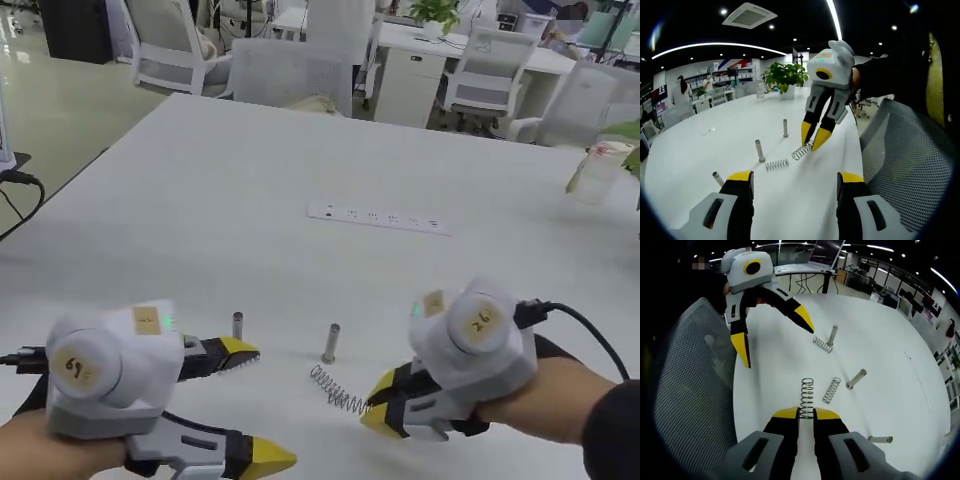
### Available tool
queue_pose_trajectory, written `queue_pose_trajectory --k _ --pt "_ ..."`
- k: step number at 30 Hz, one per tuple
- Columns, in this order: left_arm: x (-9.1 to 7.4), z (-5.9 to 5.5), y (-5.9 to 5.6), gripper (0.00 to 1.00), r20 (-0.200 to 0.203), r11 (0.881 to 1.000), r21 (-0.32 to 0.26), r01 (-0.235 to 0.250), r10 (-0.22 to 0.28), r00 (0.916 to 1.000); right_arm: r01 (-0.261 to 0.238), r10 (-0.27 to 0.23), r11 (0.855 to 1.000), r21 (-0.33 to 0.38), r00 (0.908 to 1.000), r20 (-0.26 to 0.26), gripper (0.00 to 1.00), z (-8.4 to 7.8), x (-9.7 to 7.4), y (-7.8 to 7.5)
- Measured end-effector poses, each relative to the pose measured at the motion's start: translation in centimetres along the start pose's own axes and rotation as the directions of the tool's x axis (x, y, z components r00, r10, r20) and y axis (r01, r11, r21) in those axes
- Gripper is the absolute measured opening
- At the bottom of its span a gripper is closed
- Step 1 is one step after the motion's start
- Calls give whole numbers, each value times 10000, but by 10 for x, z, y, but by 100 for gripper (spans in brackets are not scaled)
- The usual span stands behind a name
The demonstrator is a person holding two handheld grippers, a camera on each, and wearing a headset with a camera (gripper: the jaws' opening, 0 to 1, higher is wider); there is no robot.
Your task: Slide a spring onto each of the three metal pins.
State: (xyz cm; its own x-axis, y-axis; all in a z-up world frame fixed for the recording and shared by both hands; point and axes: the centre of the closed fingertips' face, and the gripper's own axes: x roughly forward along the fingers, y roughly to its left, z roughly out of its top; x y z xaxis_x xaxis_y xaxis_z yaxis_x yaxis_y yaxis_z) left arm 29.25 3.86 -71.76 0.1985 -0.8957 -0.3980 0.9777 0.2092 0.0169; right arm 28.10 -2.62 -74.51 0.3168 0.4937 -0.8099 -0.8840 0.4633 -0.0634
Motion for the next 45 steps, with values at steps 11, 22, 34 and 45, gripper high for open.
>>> queue_pose_trajectory --k 11,22,34,45 --pt "10 3 -13 59 -12 9980 345 534 -533 9986 -370 371 9978 -549 9993 15 8 14 -1 12" --pt "13 7 -23 46 131 9927 784 921 -934 9955 -776 777 9913 -1063 9970 -33 8 23 -3 26" --pt "14 7 -30 21 86 9835 1301 1260 -1282 9917 -1143 1132 9830 -1440 9934 -154 8 26 -6 36" --pt "15 6 -33 7 -42 9756 1715 1372 -1385 9904 -1371 1341 9774 -1611 9905 -297 8 26 -6 41"
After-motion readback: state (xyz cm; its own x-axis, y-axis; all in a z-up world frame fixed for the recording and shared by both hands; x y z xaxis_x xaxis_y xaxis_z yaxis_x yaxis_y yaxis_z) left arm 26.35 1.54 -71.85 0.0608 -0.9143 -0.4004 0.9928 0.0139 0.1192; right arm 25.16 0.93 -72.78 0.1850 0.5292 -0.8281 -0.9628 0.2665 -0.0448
